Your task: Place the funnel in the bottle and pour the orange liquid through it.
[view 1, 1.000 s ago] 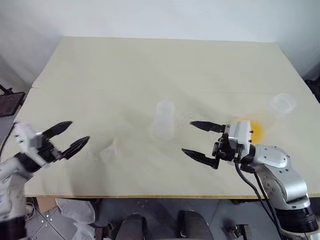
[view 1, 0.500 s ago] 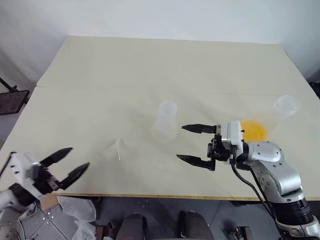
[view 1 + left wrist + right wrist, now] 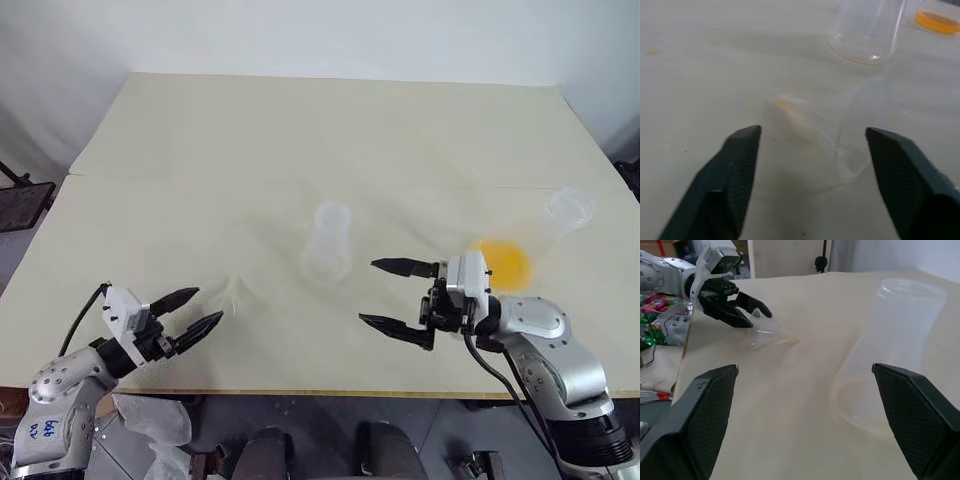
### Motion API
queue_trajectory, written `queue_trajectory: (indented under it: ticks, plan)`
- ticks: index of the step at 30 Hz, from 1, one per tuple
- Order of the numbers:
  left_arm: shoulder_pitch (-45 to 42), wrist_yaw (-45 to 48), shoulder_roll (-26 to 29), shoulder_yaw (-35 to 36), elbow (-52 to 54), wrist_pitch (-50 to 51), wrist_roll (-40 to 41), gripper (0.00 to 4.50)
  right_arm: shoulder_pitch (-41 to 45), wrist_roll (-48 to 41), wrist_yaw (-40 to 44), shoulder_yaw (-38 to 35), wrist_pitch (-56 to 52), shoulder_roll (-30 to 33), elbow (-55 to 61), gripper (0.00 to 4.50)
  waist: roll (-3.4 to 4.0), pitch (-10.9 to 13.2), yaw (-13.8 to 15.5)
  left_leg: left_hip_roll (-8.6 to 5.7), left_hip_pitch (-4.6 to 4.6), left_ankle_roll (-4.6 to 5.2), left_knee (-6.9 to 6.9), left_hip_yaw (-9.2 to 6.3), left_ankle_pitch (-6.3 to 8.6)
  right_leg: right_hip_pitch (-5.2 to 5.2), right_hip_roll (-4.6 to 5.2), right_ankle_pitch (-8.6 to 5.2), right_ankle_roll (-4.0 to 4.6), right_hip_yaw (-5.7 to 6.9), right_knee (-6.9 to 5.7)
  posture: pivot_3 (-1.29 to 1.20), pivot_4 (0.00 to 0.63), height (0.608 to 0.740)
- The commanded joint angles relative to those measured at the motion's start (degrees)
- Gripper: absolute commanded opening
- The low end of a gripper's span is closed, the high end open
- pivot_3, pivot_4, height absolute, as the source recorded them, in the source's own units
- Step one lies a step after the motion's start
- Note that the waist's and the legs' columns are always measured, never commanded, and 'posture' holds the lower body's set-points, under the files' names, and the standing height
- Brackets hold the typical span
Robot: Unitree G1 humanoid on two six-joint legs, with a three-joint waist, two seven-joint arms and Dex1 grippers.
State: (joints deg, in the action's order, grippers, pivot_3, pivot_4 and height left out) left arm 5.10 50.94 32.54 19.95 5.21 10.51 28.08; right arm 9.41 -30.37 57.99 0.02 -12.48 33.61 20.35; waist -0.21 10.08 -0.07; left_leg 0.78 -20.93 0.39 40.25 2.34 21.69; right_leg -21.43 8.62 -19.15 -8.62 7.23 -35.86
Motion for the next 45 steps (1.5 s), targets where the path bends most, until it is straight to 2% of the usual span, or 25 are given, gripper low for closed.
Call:
queue_trajectory:
  ticks: [1, 8, 12, 15, 21, 23, 25, 27, 29, 33, 38, 45]
  plan:
    - [-1.8, 0.4, 0.4, -0.4, -1.8, -2.2, -0.7, 2.36, -1.3, -0.5, -1.1, -2.1, 0.6, 0.7, 3.3, 4.5, 0.0, 0.0, 0.0, -0.01, 0.01, 0.0, 0.0, 0.0, 0.0, 0.0, 0.01, 0.0, 0.0, 0.0, -0.01, 0.0, 0.15, 0.74]
    - [-4.5, 2.3, 0.4, -0.7, -2.0, 0.3, 2.8, 0.06, -4.5, -0.5, -3.1, -3.1, 0.7, 0.6, 5.3, 4.5, 0.0, 0.0, 0.0, 0.0, 0.01, 0.0, -0.01, -0.02, 0.0, 0.0, 0.0, 0.0, 0.0, 0.03, -0.01, 0.0, 0.15, 0.74]
    - [-6.4, 2.7, 1.1, 0.3, 1.2, 3.6, 6.6, 0.02, -5.8, -1.1, -4.2, -4.3, 0.8, 0.5, 5.9, 4.5, 0.0, 0.0, 0.0, 0.01, 0.01, 0.0, -0.01, -0.02, 0.0, 0.0, 0.0, 0.0, 0.0, 0.02, -0.01, 0.0, 0.15, 0.74]
    - [-12.8, 0.8, 3.3, 1.1, 2.7, 8.4, 9.7, 0.02, -7.6, -1.4, -6.2, -6.7, 1.3, -0.3, 6.8, 4.5, 0.0, 0.0, 0.4, 0.01, -0.01, 0.0, 0.02, -0.06, 0.0, 0.02, 0.01, 0.0, 0.0, 0.02, -0.02, 0.0, 0.15, 0.74]
    - [-28.0, 3.0, 11.2, -2.8, 4.6, 25.0, 18.1, 0.02, -9.9, -1.9, -10.8, -9.6, 2.1, -3.1, 8.8, 4.5, -0.01, 0.0, 0.2, -0.05, -0.03, 0.0, 0.06, -0.11, 0.0, 0.01, 0.03, 0.0, 0.0, 0.01, -0.06, 0.0, 0.15, 0.74]
    - [-34.5, 8.2, 15.3, -6.6, 2.9, 30.0, 19.1, 0.02, -11.1, -0.9, -12.1, -9.2, 2.9, -4.1, 9.7, 4.5, 0.0, 0.0, -0.1, -0.07, 0.03, 0.0, -0.04, -0.09, 0.0, 0.0, 0.03, 0.0, 0.0, 0.0, -0.08, 0.0, 0.15, 0.74]
    - [-40.6, 11.8, 17.7, -10.3, -0.1, 33.0, 18.4, 0.02, -12.0, -0.3, -13.3, -8.9, 3.7, -5.0, 10.5, 4.5, 0.0, 0.0, -0.2, -0.05, 0.02, -0.01, -0.06, -0.08, -0.01, -0.02, -0.04, 0.0, 0.0, 0.04, -0.08, 0.0, 0.15, 0.74]
    - [-47.9, 13.8, 18.4, -15.6, -4.1, 33.7, 14.2, 0.02, -12.0, 0.7, -15.0, -9.1, 5.1, -6.2, 10.7, 4.5, 0.03, 0.0, -0.1, -0.04, 0.05, -0.03, -0.08, 0.02, -0.02, -0.04, -0.05, 0.0, 0.0, -0.01, -0.08, 0.0, 0.15, 0.74]
    - [-55.3, 14.1, 18.6, -20.7, -7.8, 36.5, 10.5, 0.02, -12.1, 1.4, -16.9, -9.6, 6.2, -7.3, 11.0, 4.5, 0.03, 0.0, 0.0, -0.05, 0.05, -0.04, -0.04, 0.11, -0.03, -0.04, -0.07, 0.0, 0.0, -0.04, -0.08, 0.0, 0.15, 0.74]
    - [-66.8, 18.0, 16.6, -26.3, -13.5, 41.8, 8.6, 0.02, -13.8, 3.4, -20.0, -10.4, 8.7, -9.0, 12.4, 4.5, 0.02, 0.0, 0.0, -0.07, -0.05, -0.04, -0.04, 0.24, -0.03, -0.09, -0.07, 0.0, 0.0, -0.02, -0.08, 0.0, 0.15, 0.74]
    - [-73.7, 19.6, 14.8, -33.2, -18.8, 40.7, 0.7, 0.02, -15.7, 5.1, -21.7, -9.2, 10.2, -10.4, 13.1, 4.5, 0.03, 0.0, -0.2, -0.07, -0.06, -0.04, -0.14, 0.4, -0.03, -0.14, -0.07, -0.01, -0.01, 0.06, -0.08, 0.0, 0.15, 0.74]
    - [-78.3, 22.9, 12.2, -36.2, -18.8, 46.1, -0.7, 0.02, -16.6, 6.5, -23.5, -8.1, 11.4, -11.8, 13.5, 4.5, 0.02, 0.0, -0.1, -0.04, -0.12, -0.04, -0.05, 0.41, -0.03, -0.14, -0.07, -0.01, -0.01, 0.02, -0.06, 0.0, 0.15, 0.74]
